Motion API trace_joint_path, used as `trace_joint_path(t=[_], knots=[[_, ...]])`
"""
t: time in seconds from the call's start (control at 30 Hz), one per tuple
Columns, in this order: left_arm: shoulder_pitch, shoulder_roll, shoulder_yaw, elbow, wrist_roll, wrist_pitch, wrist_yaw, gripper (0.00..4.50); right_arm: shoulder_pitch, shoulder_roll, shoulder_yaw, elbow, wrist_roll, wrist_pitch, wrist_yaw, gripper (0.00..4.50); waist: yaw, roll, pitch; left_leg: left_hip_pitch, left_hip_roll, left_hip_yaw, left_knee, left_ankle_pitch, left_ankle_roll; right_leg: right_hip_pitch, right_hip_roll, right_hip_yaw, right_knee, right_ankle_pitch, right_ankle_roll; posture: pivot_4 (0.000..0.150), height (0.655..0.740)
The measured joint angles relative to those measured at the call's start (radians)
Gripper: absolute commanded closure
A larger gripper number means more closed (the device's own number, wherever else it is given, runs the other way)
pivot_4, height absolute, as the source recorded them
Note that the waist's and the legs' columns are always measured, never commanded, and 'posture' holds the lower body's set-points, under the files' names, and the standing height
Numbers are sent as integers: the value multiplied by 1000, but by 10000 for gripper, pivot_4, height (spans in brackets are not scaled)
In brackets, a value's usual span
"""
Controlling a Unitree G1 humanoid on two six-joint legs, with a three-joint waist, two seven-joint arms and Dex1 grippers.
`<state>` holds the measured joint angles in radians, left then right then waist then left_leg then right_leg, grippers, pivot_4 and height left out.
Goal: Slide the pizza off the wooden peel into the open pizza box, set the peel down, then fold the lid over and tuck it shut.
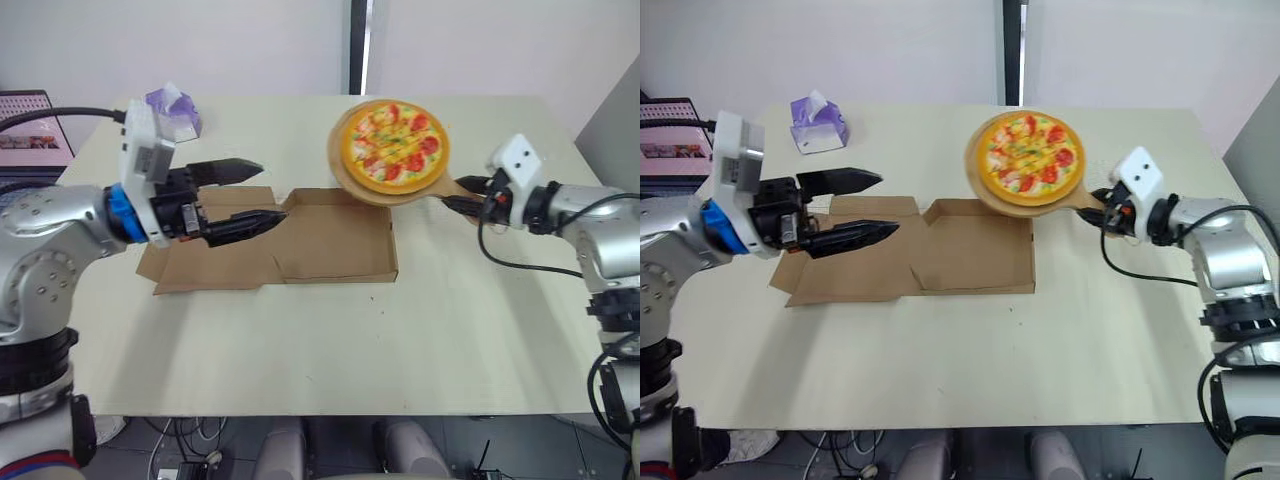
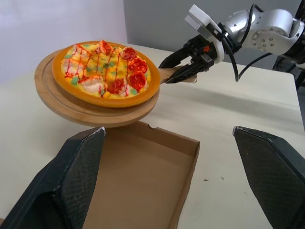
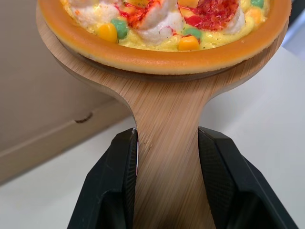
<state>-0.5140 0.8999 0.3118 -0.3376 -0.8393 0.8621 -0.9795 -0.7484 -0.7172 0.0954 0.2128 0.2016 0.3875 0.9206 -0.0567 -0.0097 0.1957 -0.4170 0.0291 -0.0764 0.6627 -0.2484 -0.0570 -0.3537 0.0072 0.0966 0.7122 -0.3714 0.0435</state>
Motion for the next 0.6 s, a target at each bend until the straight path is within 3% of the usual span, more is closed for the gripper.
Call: trace_joint_path(t=[0.27, 0.6], knots=[[140, 47, 148, -70, -90, 70, 62, 0, -19, 67, 34, 98, -80, -143, 11, 29127, 1, 0, 0, 0, 0, -2, 0, 0, 0, 0, 0, 0, 0, 0, 0, 1500, 7400], [188, 63, 177, -99, -138, 71, 98, 0, -73, 110, 49, 250, -181, -358, -1, 29127, -2, 0, 0, 0, 0, -1, 0, 0, 0, -1, 0, 0, 1, 0, 0, 1500, 7400]])
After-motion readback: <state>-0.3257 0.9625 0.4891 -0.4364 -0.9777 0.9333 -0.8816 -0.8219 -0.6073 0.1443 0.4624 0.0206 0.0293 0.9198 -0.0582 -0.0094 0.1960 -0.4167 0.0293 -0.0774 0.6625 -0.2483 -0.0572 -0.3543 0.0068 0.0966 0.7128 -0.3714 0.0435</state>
